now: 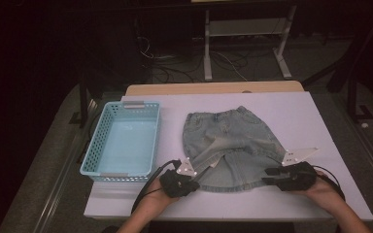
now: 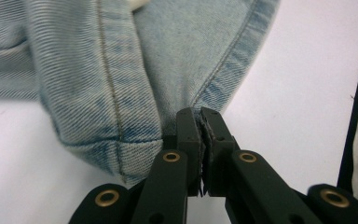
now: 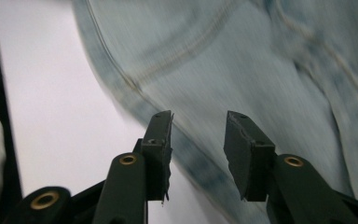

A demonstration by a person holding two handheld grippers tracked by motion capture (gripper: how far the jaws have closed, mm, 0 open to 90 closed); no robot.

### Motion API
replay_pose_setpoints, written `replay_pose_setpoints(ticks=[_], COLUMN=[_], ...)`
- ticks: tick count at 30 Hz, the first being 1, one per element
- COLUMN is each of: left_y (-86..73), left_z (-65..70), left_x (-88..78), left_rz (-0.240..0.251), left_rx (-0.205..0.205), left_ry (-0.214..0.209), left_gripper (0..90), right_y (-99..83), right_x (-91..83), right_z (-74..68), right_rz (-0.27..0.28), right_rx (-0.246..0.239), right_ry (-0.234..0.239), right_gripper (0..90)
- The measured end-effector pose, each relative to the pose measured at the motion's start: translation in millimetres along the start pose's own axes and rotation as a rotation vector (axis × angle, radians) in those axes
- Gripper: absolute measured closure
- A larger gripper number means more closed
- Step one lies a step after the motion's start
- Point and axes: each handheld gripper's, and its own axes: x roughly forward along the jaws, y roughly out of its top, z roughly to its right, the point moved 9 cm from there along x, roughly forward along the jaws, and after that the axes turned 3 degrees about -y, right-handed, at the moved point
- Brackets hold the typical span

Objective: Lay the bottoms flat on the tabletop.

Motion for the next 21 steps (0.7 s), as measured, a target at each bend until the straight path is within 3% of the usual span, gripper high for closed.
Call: replay_pose_setpoints(ticks=[7, 9, 11, 14, 15, 17, 21], left_y=[-0.6, -0.7, -0.8, -0.6, -0.6, -0.5, 0.4], left_z=[-3.3, -3.6, -3.6, -3.1, -3.0, -2.7, 0.3], left_x=[0.6, 1.0, 0.8, 0.4, 0.1, -0.5, -3.7], left_rz=[0.005, 0.005, 0.008, 0.011, 0.01, 0.01, 0.019], left_rx=[-0.019, -0.022, -0.026, -0.03, -0.028, -0.026, -0.026], left_ry=[-0.012, -0.015, -0.02, -0.024, -0.025, -0.026, -0.033], left_gripper=[87.3, 87.3, 87.3, 87.3, 87.3, 87.3, 87.3], right_y=[-18.7, -19.4, -19.7, -19.9, -19.8, -19.0, -19.5], right_x=[-0.7, 0.7, 0.6, -0.3, -0.6, -0.9, -5.6], right_z=[13.6, 15.9, 18.0, 17.5, 15.8, 14.2, 10.5], right_rz=[-0.047, -0.043, -0.042, -0.055, -0.066, -0.079, -0.081], right_rx=[-0.008, 0.005, 0.01, 0.013, 0.016, -0.009, -0.009], right_ry=[-0.032, -0.016, -0.018, 0.02, 0.038, 0.029, 0.04], right_gripper=[55.2, 56.2, 63.9, 82.8, 85.2, 86.1, 86.5])
